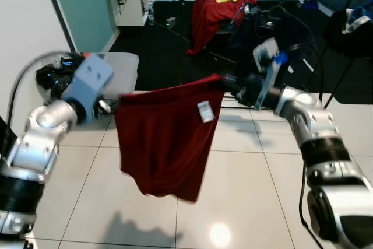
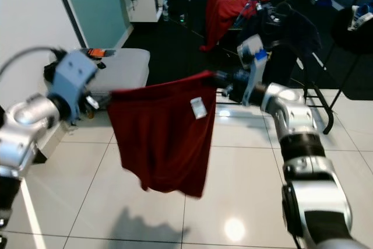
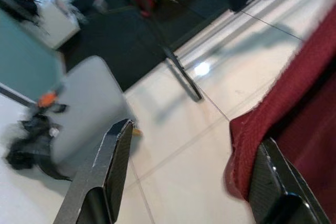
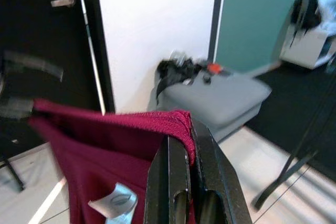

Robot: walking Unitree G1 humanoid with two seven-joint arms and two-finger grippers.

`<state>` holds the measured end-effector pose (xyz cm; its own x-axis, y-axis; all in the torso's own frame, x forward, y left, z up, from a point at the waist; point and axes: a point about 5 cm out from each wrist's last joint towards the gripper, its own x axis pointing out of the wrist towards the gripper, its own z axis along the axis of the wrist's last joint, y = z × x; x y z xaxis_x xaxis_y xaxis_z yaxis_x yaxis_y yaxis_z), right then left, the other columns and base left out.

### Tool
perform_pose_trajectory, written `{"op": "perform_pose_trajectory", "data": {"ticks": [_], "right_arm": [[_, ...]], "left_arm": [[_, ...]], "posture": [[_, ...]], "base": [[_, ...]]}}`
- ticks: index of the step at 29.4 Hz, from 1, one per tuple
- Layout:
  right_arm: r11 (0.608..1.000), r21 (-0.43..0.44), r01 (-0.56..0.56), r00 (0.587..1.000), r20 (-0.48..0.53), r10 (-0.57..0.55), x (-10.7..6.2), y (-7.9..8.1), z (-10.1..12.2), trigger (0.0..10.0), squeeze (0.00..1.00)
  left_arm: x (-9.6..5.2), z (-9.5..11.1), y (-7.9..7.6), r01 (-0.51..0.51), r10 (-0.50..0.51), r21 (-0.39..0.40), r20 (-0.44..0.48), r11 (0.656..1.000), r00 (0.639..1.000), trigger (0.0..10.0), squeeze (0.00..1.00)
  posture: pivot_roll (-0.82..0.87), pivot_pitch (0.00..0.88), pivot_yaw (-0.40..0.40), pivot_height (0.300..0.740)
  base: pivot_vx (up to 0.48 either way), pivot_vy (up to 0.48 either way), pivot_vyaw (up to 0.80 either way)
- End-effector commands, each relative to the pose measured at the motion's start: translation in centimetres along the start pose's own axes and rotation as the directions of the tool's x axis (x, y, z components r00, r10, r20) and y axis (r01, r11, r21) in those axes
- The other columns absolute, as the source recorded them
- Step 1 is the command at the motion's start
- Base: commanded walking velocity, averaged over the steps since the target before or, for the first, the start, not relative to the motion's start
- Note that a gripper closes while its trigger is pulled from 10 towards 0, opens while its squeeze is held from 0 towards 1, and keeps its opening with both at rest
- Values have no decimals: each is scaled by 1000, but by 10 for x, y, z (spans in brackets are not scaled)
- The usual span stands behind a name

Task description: Hang hanger

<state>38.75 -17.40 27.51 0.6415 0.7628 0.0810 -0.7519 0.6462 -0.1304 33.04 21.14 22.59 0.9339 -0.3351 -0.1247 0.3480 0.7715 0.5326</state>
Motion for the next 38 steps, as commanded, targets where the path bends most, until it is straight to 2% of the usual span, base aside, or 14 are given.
{"op": "perform_pose_trajectory", "data": {"ticks": [1, 11, 18, 19, 20, 23, 24, 25, 31, 33, 34, 36, 37, 38], "right_arm": [[999, -47, 13, 1000, 25, -12, 2, -4, 10, 0, 0], [979, -147, -142, 990, -4, 143, 14, 0, 33, 0, 0], [970, -161, -183, 983, 0, 185, 19, 2, 39, 0, 0], [969, -160, -186, 982, 4, 189, 20, 2, 38, 0, 0], [968, -158, -197, 980, 5, 200, 21, 3, 38, 0, 0], [963, -155, -219, 975, 4, 222, 21, 4, 37, 0, 0], [953, -156, -259, 965, 3, 263, 21, 6, 35, 0, 0], [941, -153, -301, 952, 7, 306, 21, 9, 35, 0, 0], [895, -152, -420, 904, 21, 428, 21, 17, 32, 0, 0], [880, -149, -451, 886, 45, 461, 20, 19, 31, 1686, 0], [866, -146, -477, 869, 65, 490, 20, 21, 30, 3451, 0], [856, -141, -497, 856, 80, 510, 19, 23, 29, 3765, 0], [831, -137, -539, 829, 92, 552, 20, 28, 26, 9725, 0], [831, -137, -539, 829, 92, 552, 20, 28, 26, 9725, 0]], "left_arm": [[-9, -8, -4, 32, -32, 8, -31, 999, 999, 10000, 0], [-29, -7, -41, 252, -250, -46, 35, 967, 968, 10000, 0], [-26, 1, -38, 181, -171, -115, 90, 977, 981, 10000, 0], [-25, 4, -34, 160, -147, -128, 106, 979, 983, 10000, 522], [-24, 6, -30, 137, -119, -142, 122, 980, 985, 10000, 686], [-23, 9, -25, 104, -82, -159, 137, 982, 987, 10000, 678], [-20, 13, -19, 66, -35, -188, 167, 980, 985, 10000, 522], [-17, 19, -14, 47, 5, -244, 208, 969, 978, 10000, 0], [-9, 36, -20, 131, 9, -364, 360, 922, 933, 10000, 0], [-8, 38, -25, 169, -14, -370, 386, 914, 923, 10000, 0], [-8, 39, -30, 201, -42, -368, 398, 908, 917, 10000, 0], [-7, 39, -35, 227, -67, -362, 405, 904, 912, 10000, 0], [-9, 38, -44, 291, -130, -353, 414, 889, 901, 10000, 0], [-9, 38, -44, 291, -130, -353, 414, 889, 901, 10000, 0]], "posture": [[80, 7, -14, 740], [84, 13, -52, 740], [80, 14, -60, 740], [76, 17, -56, 740], [73, 18, -53, 740], [72, 20, -52, 740], [69, 20, -52, 740], [69, 20, -56, 740], [69, 17, -61, 740], [68, 19, -64, 740], [68, 21, -64, 740], [68, 21, -64, 740], [68, 26, -65, 740], [68, 26, -65, 740]], "base": [[0, 0, 0], [0, 0, 0], [0, 0, 0], [0, 0, 0], [0, 0, 0], [0, 0, 0], [0, 0, 0], [0, 0, 0], [0, 0, 0], [0, 0, 0], [0, 0, 0], [0, 0, 0], [0, 0, 0], [0, 0, 0]]}}
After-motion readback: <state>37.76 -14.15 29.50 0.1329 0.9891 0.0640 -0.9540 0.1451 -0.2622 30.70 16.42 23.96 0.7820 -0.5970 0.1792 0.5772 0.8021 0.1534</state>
